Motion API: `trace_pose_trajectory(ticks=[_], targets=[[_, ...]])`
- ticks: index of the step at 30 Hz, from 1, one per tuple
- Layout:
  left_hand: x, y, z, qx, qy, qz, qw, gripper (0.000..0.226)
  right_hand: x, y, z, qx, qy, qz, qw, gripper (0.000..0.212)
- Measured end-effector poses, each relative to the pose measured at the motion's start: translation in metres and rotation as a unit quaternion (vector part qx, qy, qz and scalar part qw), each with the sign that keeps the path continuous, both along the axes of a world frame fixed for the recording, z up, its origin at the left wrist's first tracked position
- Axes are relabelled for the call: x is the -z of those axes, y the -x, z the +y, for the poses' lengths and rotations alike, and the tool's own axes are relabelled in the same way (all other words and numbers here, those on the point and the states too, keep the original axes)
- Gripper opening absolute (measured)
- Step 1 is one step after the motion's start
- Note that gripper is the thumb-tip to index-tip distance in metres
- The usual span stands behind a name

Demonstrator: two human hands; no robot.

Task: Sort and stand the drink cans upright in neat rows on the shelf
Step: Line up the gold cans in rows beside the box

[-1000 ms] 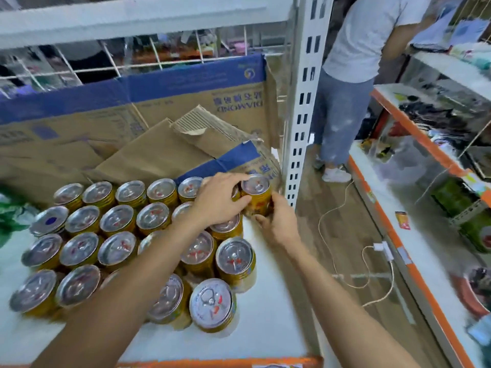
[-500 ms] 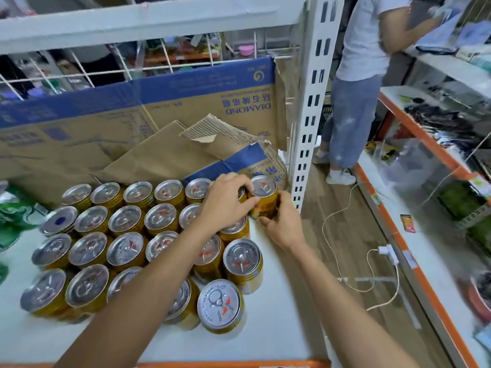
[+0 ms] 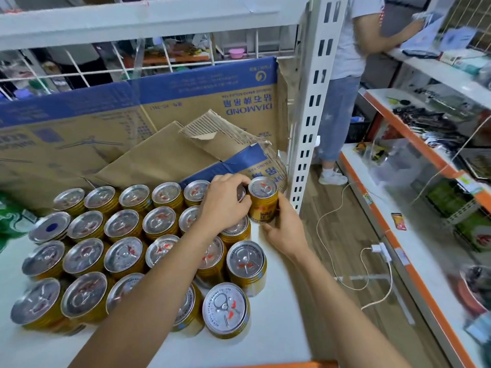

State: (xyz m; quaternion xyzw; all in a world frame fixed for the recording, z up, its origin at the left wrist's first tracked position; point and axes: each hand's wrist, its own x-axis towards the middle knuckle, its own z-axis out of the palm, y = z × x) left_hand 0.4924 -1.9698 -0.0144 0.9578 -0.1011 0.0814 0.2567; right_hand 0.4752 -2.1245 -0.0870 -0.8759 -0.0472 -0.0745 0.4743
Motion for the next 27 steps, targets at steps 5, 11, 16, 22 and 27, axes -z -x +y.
trace_pose_trajectory(ticks=[5,11,16,22,27], targets=[[0.001,-0.001,0.000,-0.002,-0.003,0.004,1.000,0.033,0.005,0.000,0.000,0.009,0.001,-0.014,1.000,0.067],[0.000,-0.001,0.001,0.011,-0.013,0.000,1.000,0.035,0.009,-0.001,0.001,0.015,-0.002,-0.015,1.000,0.071],[0.000,-0.001,0.002,0.014,-0.012,0.001,1.000,0.035,0.009,-0.002,0.001,0.015,-0.012,-0.009,1.000,0.070],[-0.002,0.000,0.002,0.012,-0.003,0.004,1.000,0.036,0.013,-0.003,0.002,0.018,0.001,-0.013,1.000,0.075],[-0.007,0.002,0.000,-0.027,-0.018,0.013,0.999,0.053,0.010,-0.001,0.000,0.011,-0.007,-0.004,1.000,0.079]])
